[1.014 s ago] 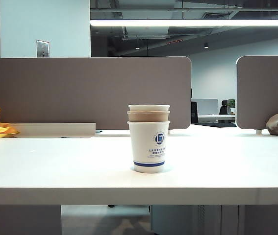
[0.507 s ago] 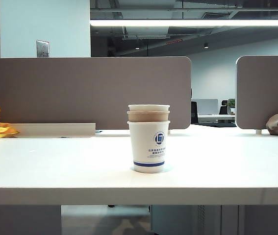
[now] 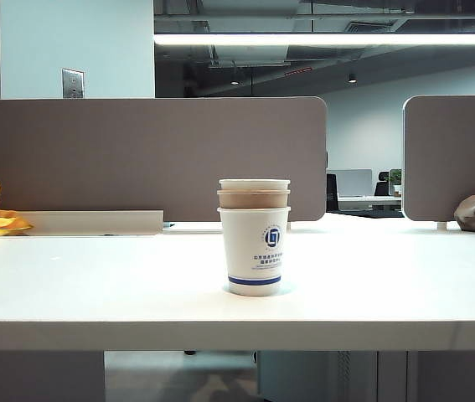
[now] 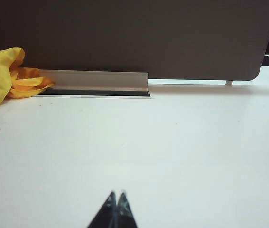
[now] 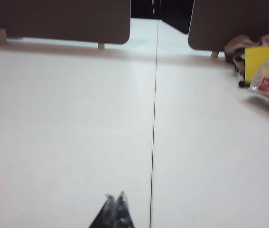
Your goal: Pick up all the paper cups on the table one by one and stack them together.
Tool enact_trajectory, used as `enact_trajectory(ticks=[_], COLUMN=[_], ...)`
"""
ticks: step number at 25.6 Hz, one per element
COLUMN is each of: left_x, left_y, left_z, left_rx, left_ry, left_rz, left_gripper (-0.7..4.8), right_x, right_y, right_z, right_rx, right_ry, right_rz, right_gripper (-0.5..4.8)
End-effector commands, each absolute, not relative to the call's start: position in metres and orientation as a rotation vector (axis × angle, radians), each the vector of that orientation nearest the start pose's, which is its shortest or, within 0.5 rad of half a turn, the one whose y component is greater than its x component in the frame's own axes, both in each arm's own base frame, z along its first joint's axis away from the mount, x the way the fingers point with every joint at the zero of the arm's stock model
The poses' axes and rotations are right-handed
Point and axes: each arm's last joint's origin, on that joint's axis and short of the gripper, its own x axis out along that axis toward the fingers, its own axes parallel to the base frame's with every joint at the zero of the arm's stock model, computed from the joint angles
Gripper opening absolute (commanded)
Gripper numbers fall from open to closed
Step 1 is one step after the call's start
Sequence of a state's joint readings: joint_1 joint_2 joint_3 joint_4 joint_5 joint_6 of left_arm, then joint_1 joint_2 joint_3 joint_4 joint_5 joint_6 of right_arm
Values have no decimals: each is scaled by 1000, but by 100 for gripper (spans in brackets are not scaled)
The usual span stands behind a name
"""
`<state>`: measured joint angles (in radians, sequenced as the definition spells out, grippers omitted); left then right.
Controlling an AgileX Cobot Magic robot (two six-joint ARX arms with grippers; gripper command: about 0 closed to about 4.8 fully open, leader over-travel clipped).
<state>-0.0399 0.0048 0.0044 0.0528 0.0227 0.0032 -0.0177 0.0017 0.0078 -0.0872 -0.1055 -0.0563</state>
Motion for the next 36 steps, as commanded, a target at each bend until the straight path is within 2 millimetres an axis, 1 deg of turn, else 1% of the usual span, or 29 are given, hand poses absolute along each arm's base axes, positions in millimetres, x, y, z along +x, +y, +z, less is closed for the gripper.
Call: enact_trajectory(ticks=[1,3,20,23,25,29,36], left_x=[97,97,97,97,97,97,96], left_y=[-5,-5,-5,-7,-7,-7,-6], left_z=[167,164,163,160,157,154,149], left_rx=[4,4,3,-47,-48,-49,-48], left_ry=[-22,12,20,59,85,121,171], left_rz=[-66,-66,-66,-152,-162,-150,-104], left_gripper=[-5,-5,-5,-5,-5,-5,-5], right_x=[97,97,96,96,96,96,96], right_y=[1,1,2,2,2,1,1], right_z=[150,149,148,148,148,148,148], right_rx=[-44,-43,-42,-34,-5,68,67], right_ry=[135,149,165,166,166,171,171], right_rz=[93,93,99,108,100,80,83], right_gripper=[-5,-5,-5,-5,-5,-5,-5])
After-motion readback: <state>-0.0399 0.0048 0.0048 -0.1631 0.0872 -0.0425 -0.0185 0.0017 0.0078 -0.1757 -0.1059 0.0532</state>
